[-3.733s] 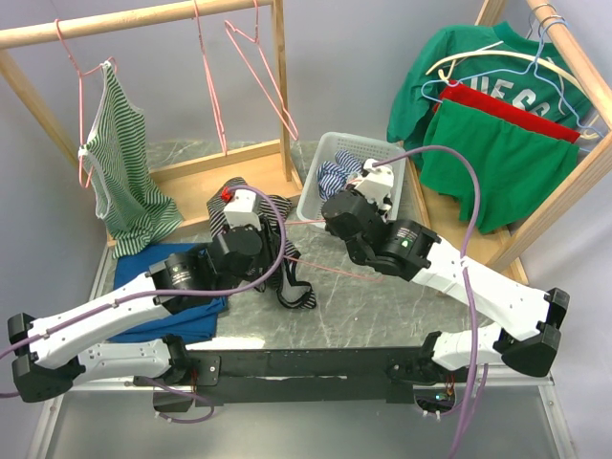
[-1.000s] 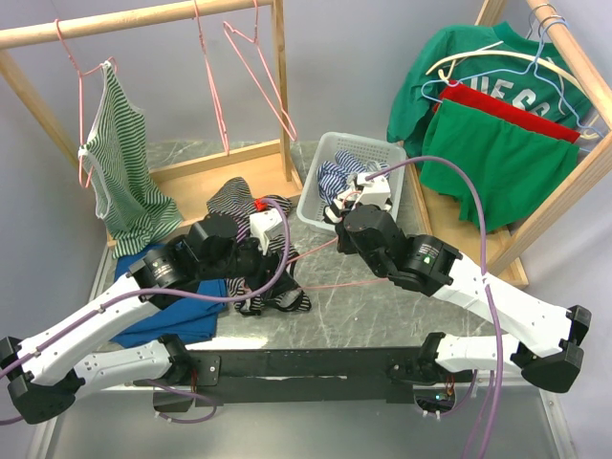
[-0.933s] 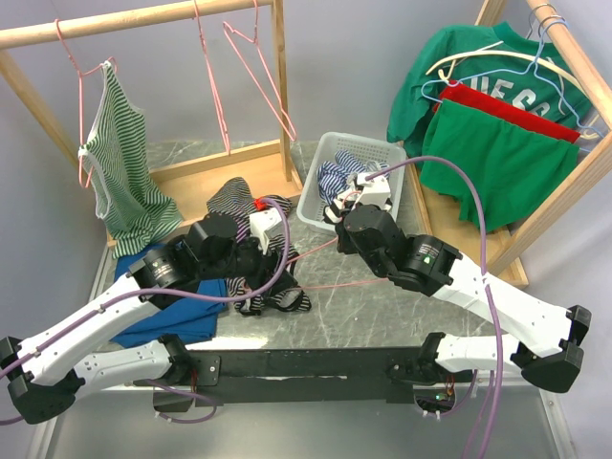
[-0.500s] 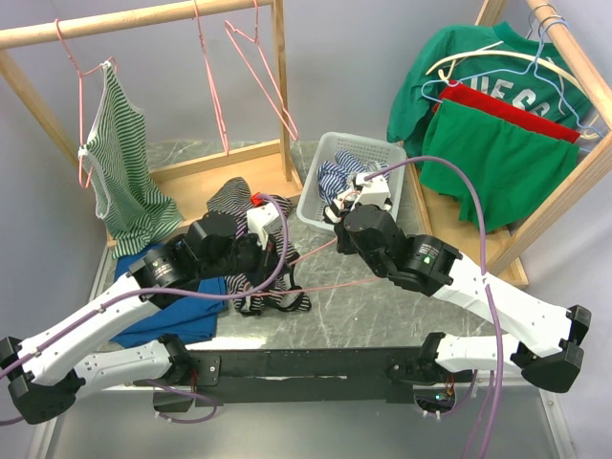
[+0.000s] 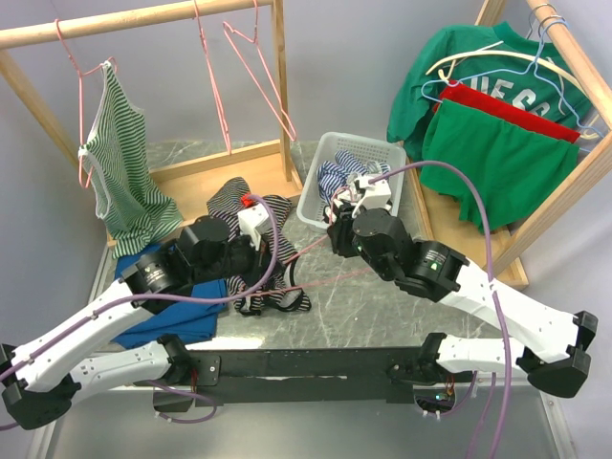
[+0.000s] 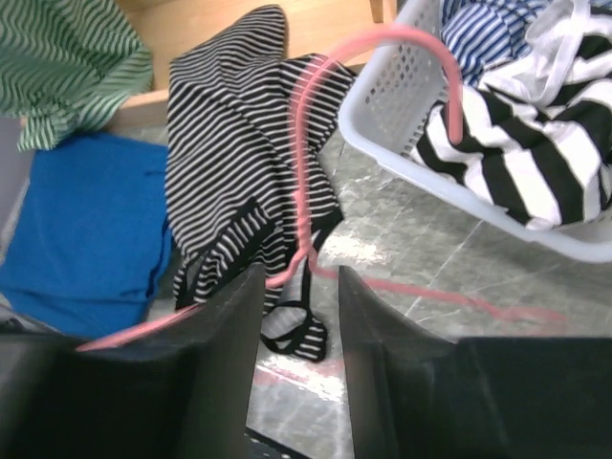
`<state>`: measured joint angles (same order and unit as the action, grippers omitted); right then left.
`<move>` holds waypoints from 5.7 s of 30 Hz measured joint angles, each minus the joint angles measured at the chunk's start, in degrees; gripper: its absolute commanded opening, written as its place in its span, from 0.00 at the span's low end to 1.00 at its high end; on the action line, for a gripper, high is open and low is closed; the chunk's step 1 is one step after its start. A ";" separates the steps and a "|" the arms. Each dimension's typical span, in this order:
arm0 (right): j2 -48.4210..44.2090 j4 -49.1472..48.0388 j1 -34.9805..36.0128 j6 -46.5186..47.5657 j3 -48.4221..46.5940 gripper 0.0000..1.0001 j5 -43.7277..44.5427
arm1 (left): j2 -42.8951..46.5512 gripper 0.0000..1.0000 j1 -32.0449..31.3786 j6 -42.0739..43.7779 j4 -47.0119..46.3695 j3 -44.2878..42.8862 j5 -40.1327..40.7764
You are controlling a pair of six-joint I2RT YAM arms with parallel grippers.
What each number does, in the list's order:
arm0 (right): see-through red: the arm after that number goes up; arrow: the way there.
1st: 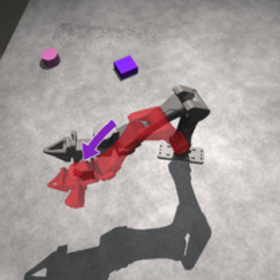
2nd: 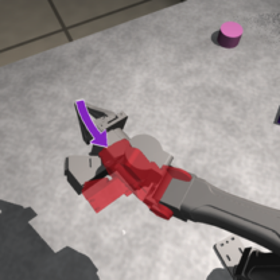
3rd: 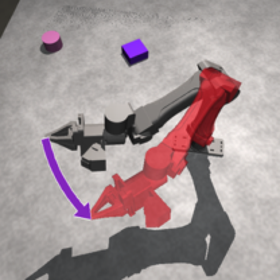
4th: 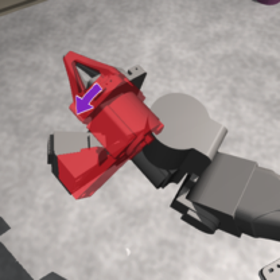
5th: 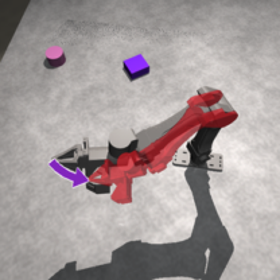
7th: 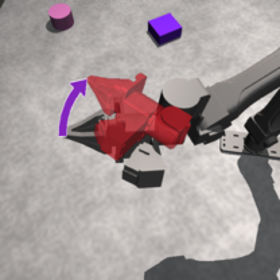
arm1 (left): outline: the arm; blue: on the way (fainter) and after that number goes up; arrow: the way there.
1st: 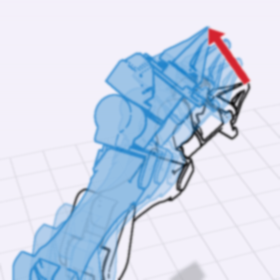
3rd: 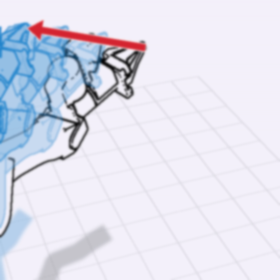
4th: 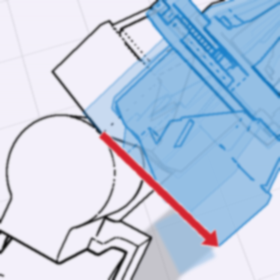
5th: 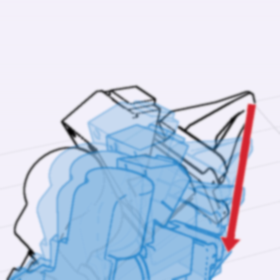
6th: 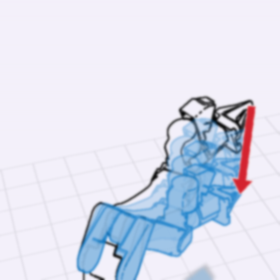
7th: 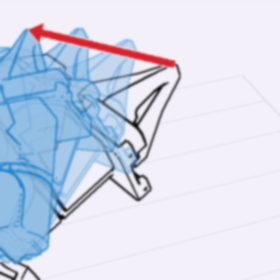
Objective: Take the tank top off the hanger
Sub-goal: Place the hanger at the clothesline, then pick up the tank top from the center of the board.
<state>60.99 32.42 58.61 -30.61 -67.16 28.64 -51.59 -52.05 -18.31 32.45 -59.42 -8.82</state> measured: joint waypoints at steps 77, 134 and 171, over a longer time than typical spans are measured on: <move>-3.15 -1.95 0.13 -10.03 11.89 0.83 0.17 | -10.73 0.01 34.77 10.58 -0.20 -30.88 22.82; 3.17 -2.78 0.11 -9.55 11.89 0.88 -7.48 | -13.57 0.96 37.70 7.93 0.17 -33.16 26.80; 36.96 -19.02 1.60 -11.10 11.56 0.00 -28.74 | 15.72 0.96 37.68 -8.20 8.52 3.80 14.45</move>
<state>97.95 13.41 60.20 -41.71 -55.59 -0.10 -35.88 -14.37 -26.50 40.97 -55.61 5.63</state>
